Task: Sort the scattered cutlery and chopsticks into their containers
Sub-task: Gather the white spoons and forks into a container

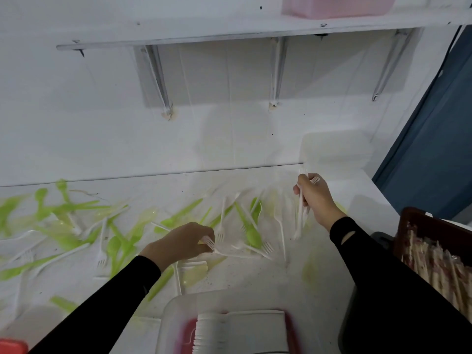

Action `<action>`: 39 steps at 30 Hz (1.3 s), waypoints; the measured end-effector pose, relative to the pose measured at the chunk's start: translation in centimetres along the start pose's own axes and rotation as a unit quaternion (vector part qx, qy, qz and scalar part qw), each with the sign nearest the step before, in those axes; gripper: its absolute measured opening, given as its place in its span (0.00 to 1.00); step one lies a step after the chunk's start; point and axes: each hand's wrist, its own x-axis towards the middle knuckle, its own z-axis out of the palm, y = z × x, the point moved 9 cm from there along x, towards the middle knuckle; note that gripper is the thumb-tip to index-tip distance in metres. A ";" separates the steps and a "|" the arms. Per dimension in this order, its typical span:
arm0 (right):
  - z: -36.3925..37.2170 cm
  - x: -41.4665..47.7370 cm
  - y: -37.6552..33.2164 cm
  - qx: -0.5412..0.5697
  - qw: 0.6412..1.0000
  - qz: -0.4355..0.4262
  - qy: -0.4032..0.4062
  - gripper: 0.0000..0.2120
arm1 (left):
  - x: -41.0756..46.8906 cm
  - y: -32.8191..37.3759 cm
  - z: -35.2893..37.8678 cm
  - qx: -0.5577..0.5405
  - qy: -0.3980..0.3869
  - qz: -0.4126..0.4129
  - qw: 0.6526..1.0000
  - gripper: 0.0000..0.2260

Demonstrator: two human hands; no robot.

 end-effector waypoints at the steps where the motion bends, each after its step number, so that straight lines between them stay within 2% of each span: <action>1: -0.2 0.2 0.2 0.005 1.000 0.004 0.004 0.04 | 0.1 0.2 -0.5 -0.016 0.007 0.014 1.000 0.05; 3: -0.1 0.1 0.6 0.013 1.000 0.023 -0.005 0.05 | 0.1 0.9 -2.2 -0.054 0.023 0.033 0.998 0.05; 5: 0.3 -0.2 1.2 0.017 0.998 0.052 -0.019 0.09 | 0.1 1.9 -4.7 -0.143 0.047 0.030 0.988 0.06; 8: 0.7 -0.3 1.8 0.079 0.992 0.087 -0.037 0.07 | 0.0 2.9 -8.1 -0.309 0.085 0.011 0.947 0.07; 10: 0.4 0.0 2.1 0.079 0.992 0.097 -0.030 0.05 | 0.3 2.7 -9.8 -0.374 0.135 0.009 0.917 0.09; 11: 0.1 0.2 2.2 0.067 0.993 0.099 -0.023 0.05 | 0.6 2.4 -10.5 -0.419 0.159 0.014 0.894 0.10; 14: 0.0 0.4 3.1 0.040 0.992 0.116 -0.011 0.07 | 2.1 2.0 -11.4 -0.590 0.193 0.033 0.783 0.14; 15: 0.1 0.4 3.3 0.029 0.992 0.121 -0.010 0.07 | 2.7 2.1 -11.8 -0.621 0.203 0.036 0.756 0.15; 17: 0.0 0.4 3.9 -0.031 0.992 0.124 -0.008 0.06 | 3.8 2.6 -12.4 -0.655 0.229 0.040 0.719 0.15; 19: -0.3 0.6 4.0 -0.171 0.981 0.090 -0.011 0.10 | 4.8 3.1 -12.8 -0.669 0.266 0.044 0.693 0.12; 21: -0.2 0.6 4.2 -0.284 0.956 0.067 -0.029 0.12 | 6.0 3.7 -12.9 -0.674 0.295 0.043 0.676 0.07; 24: 0.6 0.1 5.0 -0.386 0.918 0.065 -0.063 0.13 | 7.8 5.0 -12.7 -0.709 0.301 0.037 0.636 0.03; 25: 0.8 0.0 5.3 -0.426 0.899 0.067 -0.076 0.17 | 8.4 5.5 -12.6 -0.719 0.298 0.033 0.627 0.03; 27: 1.3 -0.3 5.8 -0.486 0.865 0.074 -0.101 0.31 | 9.1 6.2 -12.1 -0.734 0.296 0.024 0.611 0.03; 29: 1.7 -0.3 6.2 -0.507 0.850 0.080 -0.115 0.40 | 9.6 6.6 -11.5 -0.743 0.300 0.004 0.598 0.04; 31: 2.0 -0.3 6.3 -0.515 0.844 0.080 -0.122 0.38 | 9.8 6.5 -10.5 -0.751 0.310 -0.031 0.583 0.06; 34: 2.4 -0.5 6.1 -0.517 0.844 0.071 -0.126 0.17 | 9.7 6.2 -8.9 -0.770 0.318 -0.074 0.548 0.07; 35: 2.3 -0.6 5.9 -0.517 0.845 0.067 -0.118 0.13 | 9.5 6.1 -8.4 -0.777 0.316 -0.086 0.538 0.06; 36: 2.1 -0.5 5.7 -0.517 0.847 0.063 -0.107 0.12 | 9.3 6.0 -8.0 -0.781 0.313 -0.099 0.532 0.06; 39: 1.6 -0.3 5.4 -0.517 0.851 0.052 -0.077 0.13 | 8.2 4.6 -6.9 -0.762 0.317 -0.159 0.541 0.10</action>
